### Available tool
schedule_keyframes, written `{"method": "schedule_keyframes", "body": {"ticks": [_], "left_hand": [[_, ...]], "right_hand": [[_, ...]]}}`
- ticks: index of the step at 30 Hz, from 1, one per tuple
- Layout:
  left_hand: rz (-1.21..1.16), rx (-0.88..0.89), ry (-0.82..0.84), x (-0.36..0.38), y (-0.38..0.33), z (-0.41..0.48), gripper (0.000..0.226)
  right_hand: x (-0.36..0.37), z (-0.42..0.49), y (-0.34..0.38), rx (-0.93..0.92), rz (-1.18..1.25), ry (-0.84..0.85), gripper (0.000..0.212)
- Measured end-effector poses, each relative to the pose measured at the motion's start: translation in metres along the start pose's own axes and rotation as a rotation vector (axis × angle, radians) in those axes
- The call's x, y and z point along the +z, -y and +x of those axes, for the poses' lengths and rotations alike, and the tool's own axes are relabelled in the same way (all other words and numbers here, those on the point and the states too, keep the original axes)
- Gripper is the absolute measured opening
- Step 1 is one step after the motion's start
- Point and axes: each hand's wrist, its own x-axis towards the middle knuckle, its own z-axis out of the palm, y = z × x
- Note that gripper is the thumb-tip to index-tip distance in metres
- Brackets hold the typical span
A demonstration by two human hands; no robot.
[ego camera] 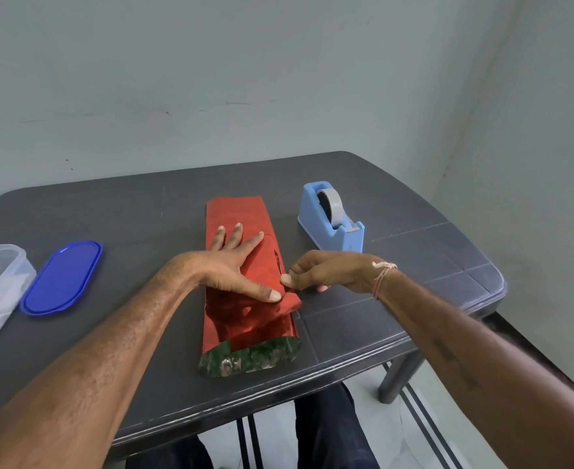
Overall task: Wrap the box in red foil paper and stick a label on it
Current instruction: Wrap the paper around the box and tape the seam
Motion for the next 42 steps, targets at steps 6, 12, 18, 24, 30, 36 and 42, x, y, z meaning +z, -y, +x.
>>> {"method": "schedule_keyframes", "body": {"ticks": [6, 12, 18, 24, 30, 36, 42], "left_hand": [[0.011, -0.005, 0.015, -0.001, -0.004, 0.0, 0.161], [0.06, -0.065, -0.02, -0.003, -0.016, -0.004, 0.15], [0.034, -0.086, -0.033, 0.002, -0.019, -0.005, 0.162], [0.042, -0.093, -0.042, 0.003, -0.02, -0.005, 0.159], [0.022, -0.074, -0.054, 0.005, -0.023, -0.005, 0.15], [0.015, -0.081, -0.052, 0.005, -0.022, -0.006, 0.148], [0.013, -0.076, -0.043, 0.006, -0.024, -0.007, 0.148]], "right_hand": [[-0.003, 0.0, -0.005, -0.003, 0.026, 0.009, 0.029], [-0.004, 0.0, -0.004, -0.016, 0.027, 0.011, 0.023], [-0.004, 0.0, -0.006, -0.026, 0.036, 0.03, 0.025], [0.001, 0.002, -0.007, -0.051, 0.027, 0.011, 0.026], [0.003, 0.005, -0.01, -0.047, 0.031, -0.041, 0.035], [0.003, 0.005, -0.014, -0.08, 0.069, -0.034, 0.036], [0.003, 0.001, -0.017, -0.079, 0.129, -0.019, 0.034]]}}
